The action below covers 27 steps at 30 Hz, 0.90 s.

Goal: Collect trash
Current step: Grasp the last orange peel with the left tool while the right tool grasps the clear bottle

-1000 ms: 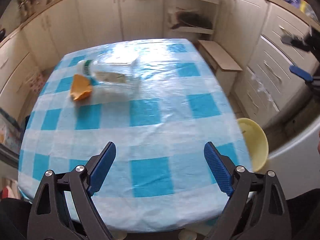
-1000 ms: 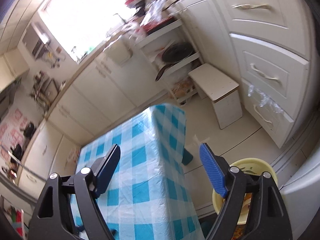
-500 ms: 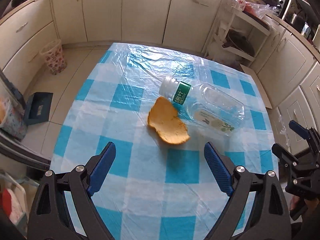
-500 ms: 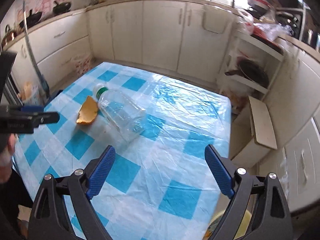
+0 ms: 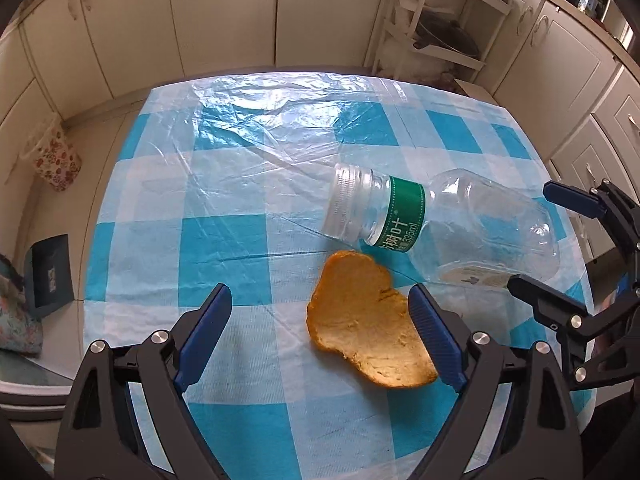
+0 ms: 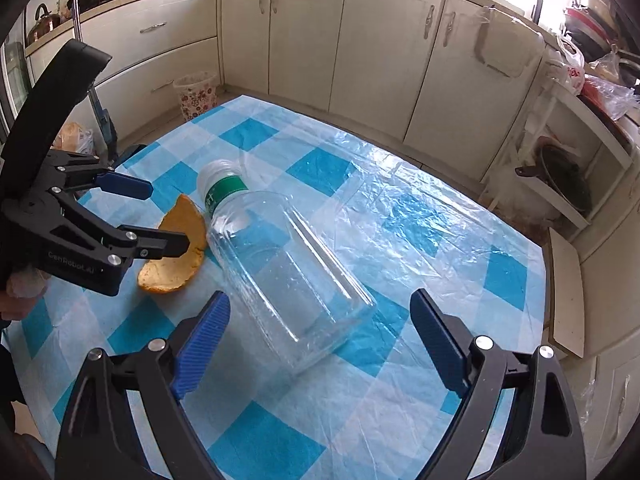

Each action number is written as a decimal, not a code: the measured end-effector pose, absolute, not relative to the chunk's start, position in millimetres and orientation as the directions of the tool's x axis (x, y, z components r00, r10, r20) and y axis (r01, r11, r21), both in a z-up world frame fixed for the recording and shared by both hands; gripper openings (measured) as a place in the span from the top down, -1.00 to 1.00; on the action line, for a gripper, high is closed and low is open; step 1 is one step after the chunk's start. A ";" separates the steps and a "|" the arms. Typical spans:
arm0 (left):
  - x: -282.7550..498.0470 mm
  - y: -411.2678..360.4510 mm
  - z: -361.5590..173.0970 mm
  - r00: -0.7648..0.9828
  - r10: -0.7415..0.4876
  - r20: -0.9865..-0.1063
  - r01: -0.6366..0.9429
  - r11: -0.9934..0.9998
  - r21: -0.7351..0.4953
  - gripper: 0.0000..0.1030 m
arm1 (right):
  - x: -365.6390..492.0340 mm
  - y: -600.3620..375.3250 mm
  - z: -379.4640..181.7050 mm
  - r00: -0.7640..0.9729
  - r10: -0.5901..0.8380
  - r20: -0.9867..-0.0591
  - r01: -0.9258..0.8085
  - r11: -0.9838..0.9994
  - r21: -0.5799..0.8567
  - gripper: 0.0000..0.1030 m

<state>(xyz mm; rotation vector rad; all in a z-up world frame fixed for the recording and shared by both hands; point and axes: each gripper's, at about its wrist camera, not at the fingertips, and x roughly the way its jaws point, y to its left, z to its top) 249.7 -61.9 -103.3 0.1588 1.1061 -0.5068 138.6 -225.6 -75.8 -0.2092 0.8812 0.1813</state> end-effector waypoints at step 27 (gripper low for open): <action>191.9 -70.1 -101.2 0.151 -0.471 -0.869 0.561 0.765 -0.317 0.89 | 82.3 -259.7 -72.3 0.505 0.092 -0.858 -0.207 0.978 -0.017 -0.32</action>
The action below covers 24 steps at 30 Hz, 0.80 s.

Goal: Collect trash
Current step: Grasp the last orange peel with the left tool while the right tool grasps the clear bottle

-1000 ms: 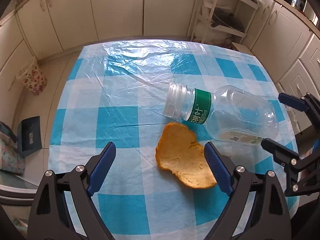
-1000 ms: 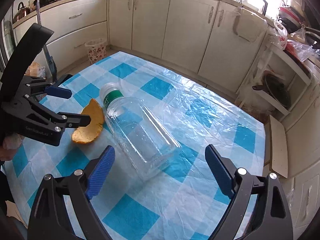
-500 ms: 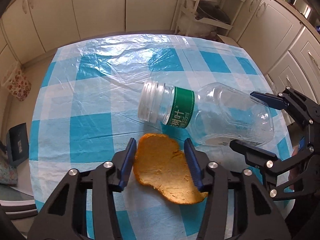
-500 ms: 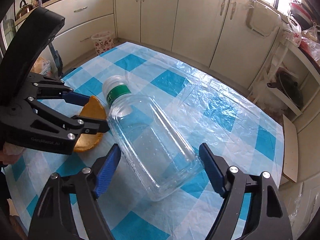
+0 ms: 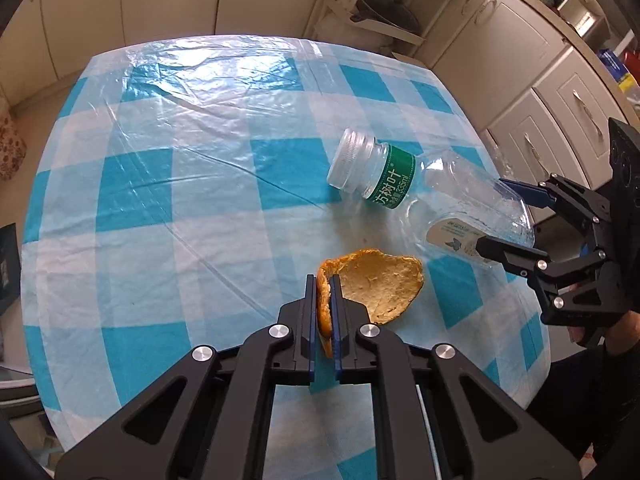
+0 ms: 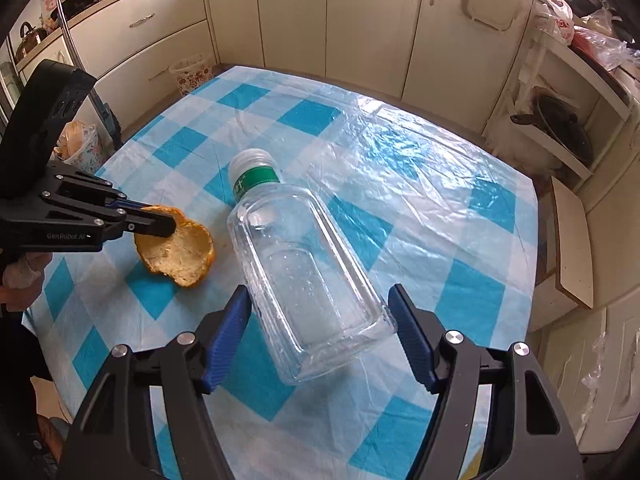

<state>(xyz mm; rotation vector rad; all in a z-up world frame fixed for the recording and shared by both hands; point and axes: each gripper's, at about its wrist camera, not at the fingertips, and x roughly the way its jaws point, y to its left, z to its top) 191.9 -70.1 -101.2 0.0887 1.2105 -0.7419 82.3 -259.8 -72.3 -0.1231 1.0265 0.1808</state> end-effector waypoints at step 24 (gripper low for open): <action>99.4 -80.8 -106.1 0.196 -0.358 -0.913 0.648 0.746 -0.153 0.24 | 16.4 -235.5 -70.8 0.511 0.045 -0.858 -0.214 0.974 -0.076 -0.52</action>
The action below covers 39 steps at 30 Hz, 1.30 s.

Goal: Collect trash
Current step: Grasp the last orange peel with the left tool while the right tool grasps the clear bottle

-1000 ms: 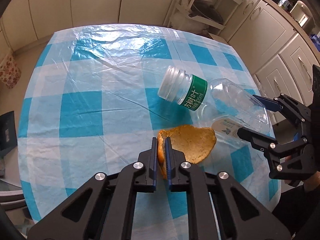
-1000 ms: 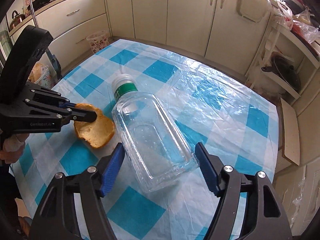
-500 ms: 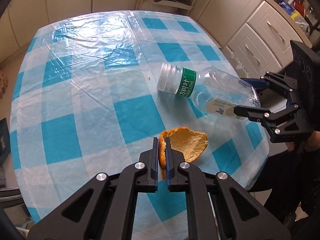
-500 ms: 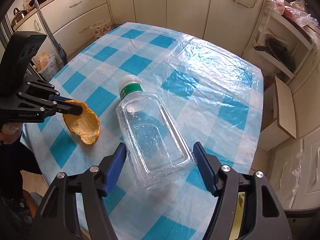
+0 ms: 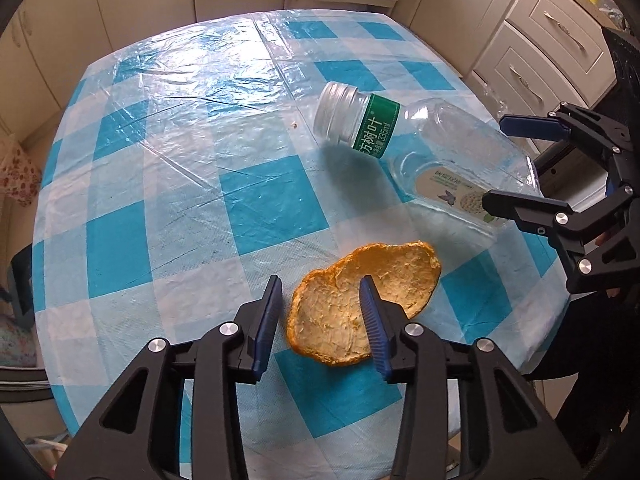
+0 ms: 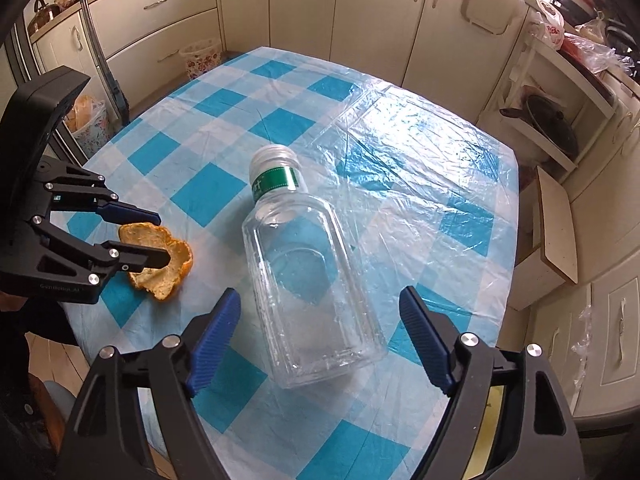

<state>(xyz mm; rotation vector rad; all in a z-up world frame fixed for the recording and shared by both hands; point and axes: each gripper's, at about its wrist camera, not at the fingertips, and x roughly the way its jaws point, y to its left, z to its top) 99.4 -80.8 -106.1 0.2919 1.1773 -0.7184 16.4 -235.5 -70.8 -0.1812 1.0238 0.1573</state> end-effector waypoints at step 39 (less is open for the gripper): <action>90.0 -80.8 -84.5 0.226 -0.416 -0.881 0.684 0.712 -0.161 0.85 | 22.9 -244.2 -75.5 0.488 0.094 -0.868 -0.190 0.982 0.000 -0.07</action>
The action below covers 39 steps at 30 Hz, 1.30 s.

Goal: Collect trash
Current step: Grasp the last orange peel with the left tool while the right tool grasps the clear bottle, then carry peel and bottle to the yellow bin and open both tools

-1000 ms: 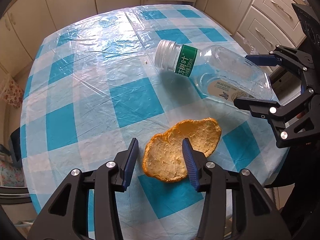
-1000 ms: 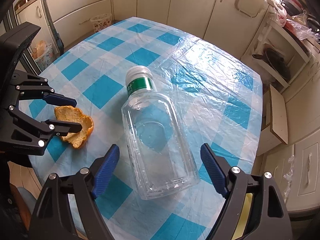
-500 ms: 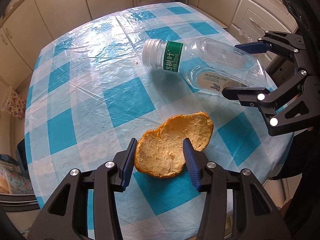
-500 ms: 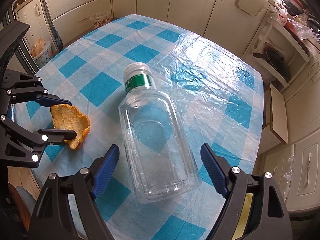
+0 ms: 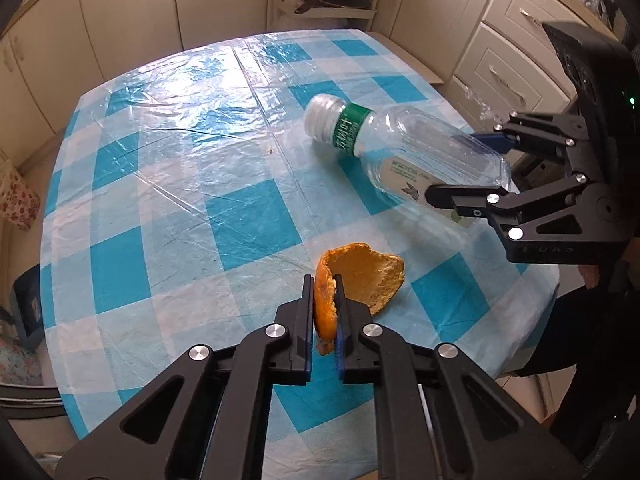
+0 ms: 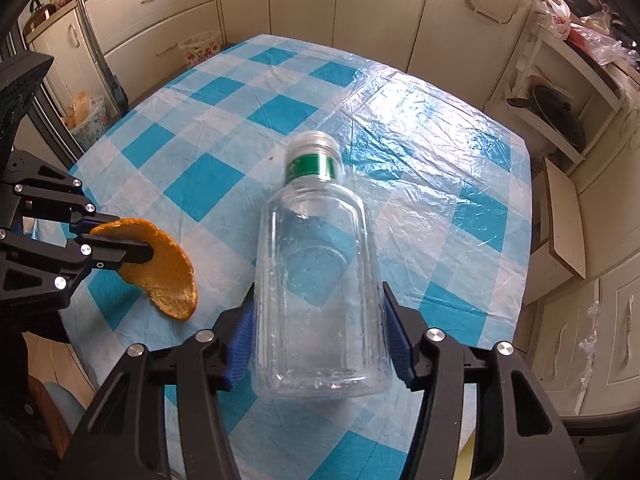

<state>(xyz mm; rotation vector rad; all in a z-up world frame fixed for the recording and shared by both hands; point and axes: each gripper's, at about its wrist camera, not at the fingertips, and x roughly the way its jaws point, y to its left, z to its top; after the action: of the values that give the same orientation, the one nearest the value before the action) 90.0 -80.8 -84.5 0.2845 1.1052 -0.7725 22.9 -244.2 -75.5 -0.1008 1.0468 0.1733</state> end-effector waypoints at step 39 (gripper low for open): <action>-22.0 -317.9 -39.6 0.167 -0.617 -0.769 0.763 0.575 -0.295 0.86 | -129.0 -509.7 -9.2 0.699 -0.160 -0.697 0.497 0.809 0.313 -0.49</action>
<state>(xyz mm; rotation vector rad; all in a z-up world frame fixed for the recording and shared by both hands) -22.0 -317.9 -39.6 0.1741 0.9983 -0.9890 -129.0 -509.7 -9.2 0.5143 0.7089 -0.3844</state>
